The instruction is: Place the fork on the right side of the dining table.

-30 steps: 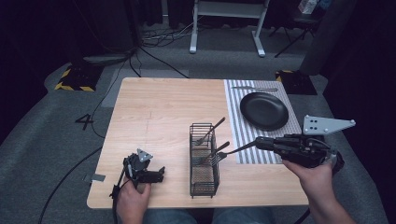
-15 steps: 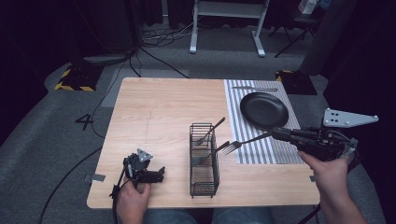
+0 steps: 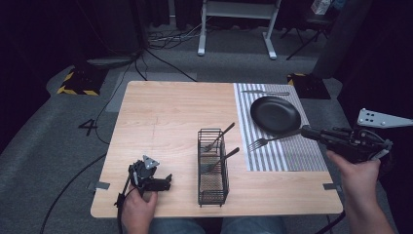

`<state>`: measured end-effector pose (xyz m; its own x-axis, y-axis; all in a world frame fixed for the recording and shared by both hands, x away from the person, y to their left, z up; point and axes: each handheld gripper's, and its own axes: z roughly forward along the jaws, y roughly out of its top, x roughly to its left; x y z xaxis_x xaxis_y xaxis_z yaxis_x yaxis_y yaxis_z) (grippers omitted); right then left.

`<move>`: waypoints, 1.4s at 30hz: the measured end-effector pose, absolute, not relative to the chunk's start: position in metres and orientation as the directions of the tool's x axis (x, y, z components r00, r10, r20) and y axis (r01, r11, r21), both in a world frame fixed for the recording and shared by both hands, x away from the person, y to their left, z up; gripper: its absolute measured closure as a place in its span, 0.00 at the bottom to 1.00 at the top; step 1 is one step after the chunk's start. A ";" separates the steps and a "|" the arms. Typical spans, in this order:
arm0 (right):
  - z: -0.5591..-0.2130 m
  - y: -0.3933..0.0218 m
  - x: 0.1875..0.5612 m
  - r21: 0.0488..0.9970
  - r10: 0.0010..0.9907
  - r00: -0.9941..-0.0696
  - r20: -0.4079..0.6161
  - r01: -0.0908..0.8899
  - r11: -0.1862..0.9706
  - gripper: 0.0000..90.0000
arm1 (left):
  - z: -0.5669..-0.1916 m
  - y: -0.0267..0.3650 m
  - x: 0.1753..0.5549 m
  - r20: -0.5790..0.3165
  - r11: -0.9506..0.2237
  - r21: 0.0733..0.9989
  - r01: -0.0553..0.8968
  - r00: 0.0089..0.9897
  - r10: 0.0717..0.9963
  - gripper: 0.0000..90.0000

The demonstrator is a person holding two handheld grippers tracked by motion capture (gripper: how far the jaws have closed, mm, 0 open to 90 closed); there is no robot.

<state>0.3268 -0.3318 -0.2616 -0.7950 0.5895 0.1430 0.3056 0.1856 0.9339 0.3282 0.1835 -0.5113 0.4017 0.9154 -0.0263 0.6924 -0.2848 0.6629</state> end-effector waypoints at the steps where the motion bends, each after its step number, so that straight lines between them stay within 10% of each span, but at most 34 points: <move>1: -0.263 -0.334 0.328 0.932 0.598 -0.788 0.143 0.310 0.185 0.97 | -0.511 0.184 0.328 -0.026 -0.285 0.663 0.693 0.402 0.915 0.00; 42: -0.336 -0.365 0.400 0.855 0.760 -0.605 0.237 0.502 0.134 0.97 | -0.511 0.184 0.328 -0.027 -0.285 0.663 0.692 0.402 0.915 0.00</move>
